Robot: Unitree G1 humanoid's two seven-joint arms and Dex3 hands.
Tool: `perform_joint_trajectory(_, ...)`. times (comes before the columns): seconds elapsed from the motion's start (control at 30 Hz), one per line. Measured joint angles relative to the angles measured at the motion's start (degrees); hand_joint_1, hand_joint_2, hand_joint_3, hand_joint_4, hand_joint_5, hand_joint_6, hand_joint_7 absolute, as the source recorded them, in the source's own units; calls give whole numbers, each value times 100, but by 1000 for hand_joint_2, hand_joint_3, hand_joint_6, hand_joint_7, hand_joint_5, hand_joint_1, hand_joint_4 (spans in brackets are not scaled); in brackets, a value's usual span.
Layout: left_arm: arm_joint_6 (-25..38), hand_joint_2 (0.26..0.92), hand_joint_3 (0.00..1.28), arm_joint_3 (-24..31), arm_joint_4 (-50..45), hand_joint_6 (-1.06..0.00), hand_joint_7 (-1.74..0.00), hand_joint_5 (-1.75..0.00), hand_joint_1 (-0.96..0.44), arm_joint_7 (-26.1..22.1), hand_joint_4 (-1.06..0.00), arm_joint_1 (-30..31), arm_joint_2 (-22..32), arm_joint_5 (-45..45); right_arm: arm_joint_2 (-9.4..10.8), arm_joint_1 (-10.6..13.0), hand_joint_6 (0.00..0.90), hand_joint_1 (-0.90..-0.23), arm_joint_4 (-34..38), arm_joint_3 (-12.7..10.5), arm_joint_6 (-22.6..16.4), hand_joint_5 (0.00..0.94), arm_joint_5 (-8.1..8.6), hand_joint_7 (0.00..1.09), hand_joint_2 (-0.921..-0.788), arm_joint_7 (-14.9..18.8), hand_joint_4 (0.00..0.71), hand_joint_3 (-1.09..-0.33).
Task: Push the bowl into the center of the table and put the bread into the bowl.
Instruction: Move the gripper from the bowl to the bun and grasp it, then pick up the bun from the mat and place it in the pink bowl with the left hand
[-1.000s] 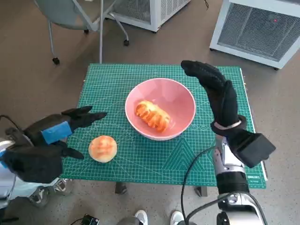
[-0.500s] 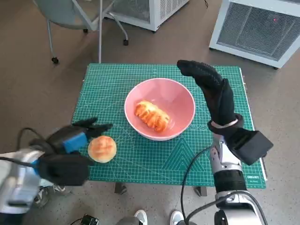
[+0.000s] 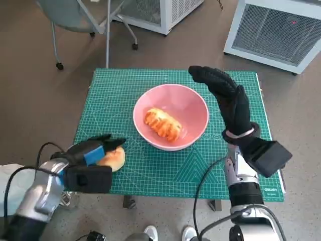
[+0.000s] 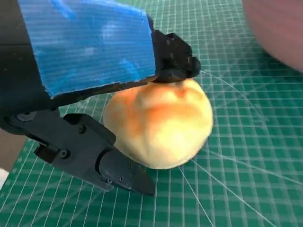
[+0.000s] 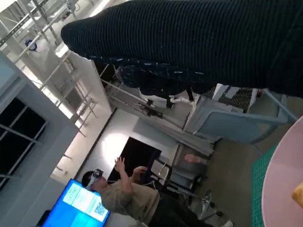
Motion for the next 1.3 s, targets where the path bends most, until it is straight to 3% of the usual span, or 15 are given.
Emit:
perform_joint_trajectory(0.03,-57,878,58,-34,56,-586,-656,-554,37,98,-587,-47,1,57,2,1,-1,-700,-9,1,0,0,0,546,-921,0,161,-759)
perform_joint_trajectory(0.1,-193,899,61,-76,139,-584,-934,-817,20,293,-661,-91,14,148,4,2,-1,-700,-28,1,0,0,0,547,-921,0,161,-759)
perform_joint_trajectory(0.17,-317,911,58,-111,163,-592,-1099,-975,10,462,-710,-90,47,251,4,4,-1,-699,-41,0,-1,0,0,547,-921,-1,161,-759)
perform_joint_trajectory(0.27,-403,917,56,-141,147,-615,-1175,-1051,5,564,-718,-41,111,322,4,13,-1,-699,-53,0,-1,0,0,548,-921,-2,161,-759)
perform_joint_trajectory(0.57,-438,919,42,180,-691,-648,-1168,-1092,3,211,-730,219,410,135,-19,41,-1,-699,-93,-23,-3,0,-27,548,-921,-14,161,-757)
perform_joint_trajectory(0.9,-550,903,3,1212,-1587,-704,-1061,-1013,3,69,-842,267,513,-816,-44,47,-1,-710,-113,-41,-4,1,-40,537,-921,-24,161,-756)
perform_joint_trajectory(1.3,-453,911,6,1606,-2091,-693,-1053,-1076,2,328,-807,-524,225,-970,-72,52,-1,-703,-113,-48,-16,1,-53,530,-921,-59,161,-757)
